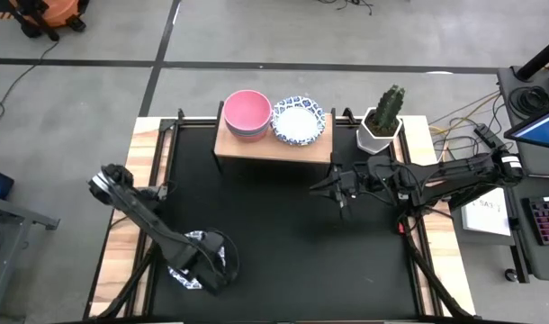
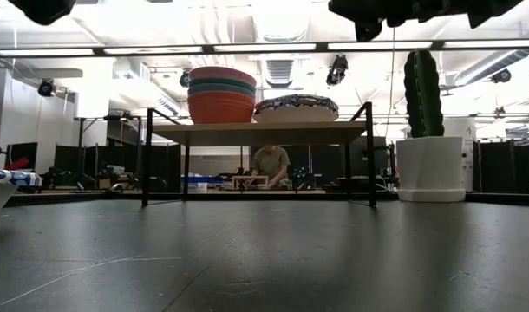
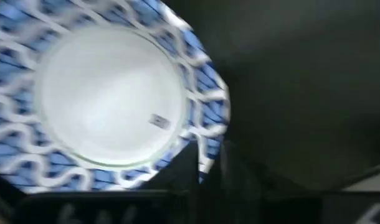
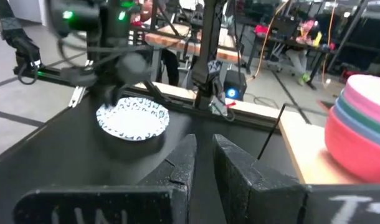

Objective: Place and stack bowls onto a shelf
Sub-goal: Stack the white bowl on top of the white bowl on the shelf

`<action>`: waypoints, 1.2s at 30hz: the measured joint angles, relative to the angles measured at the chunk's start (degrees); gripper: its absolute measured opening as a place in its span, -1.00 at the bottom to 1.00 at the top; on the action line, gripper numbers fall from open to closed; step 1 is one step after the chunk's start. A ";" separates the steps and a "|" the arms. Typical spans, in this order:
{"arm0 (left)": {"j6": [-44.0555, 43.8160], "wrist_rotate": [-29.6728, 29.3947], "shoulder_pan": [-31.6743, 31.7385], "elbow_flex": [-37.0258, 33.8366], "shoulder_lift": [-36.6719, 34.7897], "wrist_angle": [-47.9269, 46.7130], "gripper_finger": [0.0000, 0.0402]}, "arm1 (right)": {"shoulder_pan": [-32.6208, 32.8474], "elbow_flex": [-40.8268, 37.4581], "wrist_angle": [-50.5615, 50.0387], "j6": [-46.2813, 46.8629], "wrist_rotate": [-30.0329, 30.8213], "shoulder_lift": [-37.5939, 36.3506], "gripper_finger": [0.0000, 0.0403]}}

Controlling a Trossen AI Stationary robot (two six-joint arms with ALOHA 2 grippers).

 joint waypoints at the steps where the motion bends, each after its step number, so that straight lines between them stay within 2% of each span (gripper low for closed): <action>1: -0.02 0.50 -0.01 0.52 1.13 1.18 -0.69 | 0.00 0.02 0.34 -0.31 0.01 0.00 -0.79; 8: -0.04 0.78 -0.05 5.73 9.44 2.56 -0.19 | 0.00 0.07 1.70 -4.17 -0.01 0.00 -0.79; 11: 0.00 0.76 0.00 6.52 11.46 0.62 -0.08 | 0.00 0.07 2.04 -5.84 0.01 0.00 -0.79; 14: -0.08 0.87 0.02 6.45 12.46 -0.47 -0.07 | 0.00 0.09 2.47 -6.47 0.01 0.00 -0.79; 23: 0.29 0.64 0.02 6.32 14.67 -0.95 -0.32 | 0.00 0.11 2.99 -6.76 0.01 0.00 -0.79; 34: 3.85 1.11 0.19 6.22 15.75 -0.97 -0.93 | 0.00 0.11 2.65 -5.07 0.01 0.00 -0.79; 36: 5.23 1.85 0.29 6.32 15.75 -1.11 -0.96 | 0.00 0.11 2.00 -4.99 0.01 0.00 -0.79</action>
